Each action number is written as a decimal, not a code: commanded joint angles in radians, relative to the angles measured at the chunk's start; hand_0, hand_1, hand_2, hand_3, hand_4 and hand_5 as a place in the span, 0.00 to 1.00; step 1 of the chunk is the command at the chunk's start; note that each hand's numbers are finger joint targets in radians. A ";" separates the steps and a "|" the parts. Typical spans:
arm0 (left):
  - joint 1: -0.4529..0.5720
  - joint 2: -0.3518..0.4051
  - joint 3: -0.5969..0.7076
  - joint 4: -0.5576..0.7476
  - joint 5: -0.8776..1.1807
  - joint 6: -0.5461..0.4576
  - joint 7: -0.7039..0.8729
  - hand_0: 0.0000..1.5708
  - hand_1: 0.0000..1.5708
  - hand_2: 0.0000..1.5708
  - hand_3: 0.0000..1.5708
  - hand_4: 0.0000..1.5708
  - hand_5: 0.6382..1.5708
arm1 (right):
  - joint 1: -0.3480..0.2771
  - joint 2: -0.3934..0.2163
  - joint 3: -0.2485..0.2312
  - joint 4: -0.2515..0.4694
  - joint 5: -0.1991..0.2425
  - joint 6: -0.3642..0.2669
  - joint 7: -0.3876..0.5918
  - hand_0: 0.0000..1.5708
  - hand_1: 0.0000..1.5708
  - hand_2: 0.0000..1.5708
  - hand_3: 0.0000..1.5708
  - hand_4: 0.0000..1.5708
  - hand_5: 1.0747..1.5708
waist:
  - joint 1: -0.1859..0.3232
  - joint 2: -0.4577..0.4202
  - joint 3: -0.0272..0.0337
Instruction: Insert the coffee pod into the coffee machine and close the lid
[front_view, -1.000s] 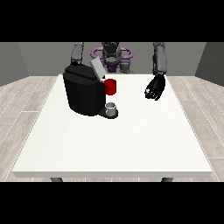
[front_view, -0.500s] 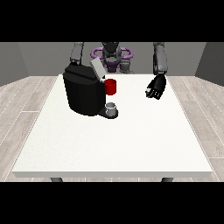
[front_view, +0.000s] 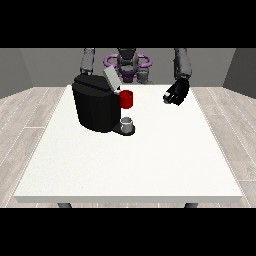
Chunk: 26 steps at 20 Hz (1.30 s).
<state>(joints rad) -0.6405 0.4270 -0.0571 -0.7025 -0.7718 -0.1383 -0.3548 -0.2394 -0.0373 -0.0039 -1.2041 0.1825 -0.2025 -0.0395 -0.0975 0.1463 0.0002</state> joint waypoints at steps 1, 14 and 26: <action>-0.038 -0.020 -0.001 -0.035 0.015 -0.116 0.042 0.90 0.90 0.89 0.84 0.33 1.00 | 0.020 -0.007 -0.007 0.068 0.024 -0.021 -0.010 0.00 0.00 0.00 0.00 0.00 1.00 | 0.017 -0.073 0.0002; -0.229 -0.105 0.039 -0.075 0.015 -0.237 0.245 0.89 0.89 0.89 0.85 0.38 1.00 | -0.014 0.027 0.045 0.062 0.029 0.026 0.010 0.00 0.00 0.00 0.00 0.00 1.00 | -0.074 -0.106 -0.0001; -0.446 -0.083 0.149 -0.048 0.077 -0.306 0.358 0.80 0.80 0.82 0.81 0.31 1.00 | -0.110 -0.014 -0.006 -0.023 -0.024 0.062 0.016 0.00 0.00 0.00 0.00 0.00 1.00 | -0.152 -0.038 0.0001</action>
<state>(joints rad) -1.0338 0.3532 0.0784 -0.7603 -0.6977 -0.4353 -0.0419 -0.3116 -0.0363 0.0175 -1.2040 0.1769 -0.1452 -0.0339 -0.2305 0.0868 0.0003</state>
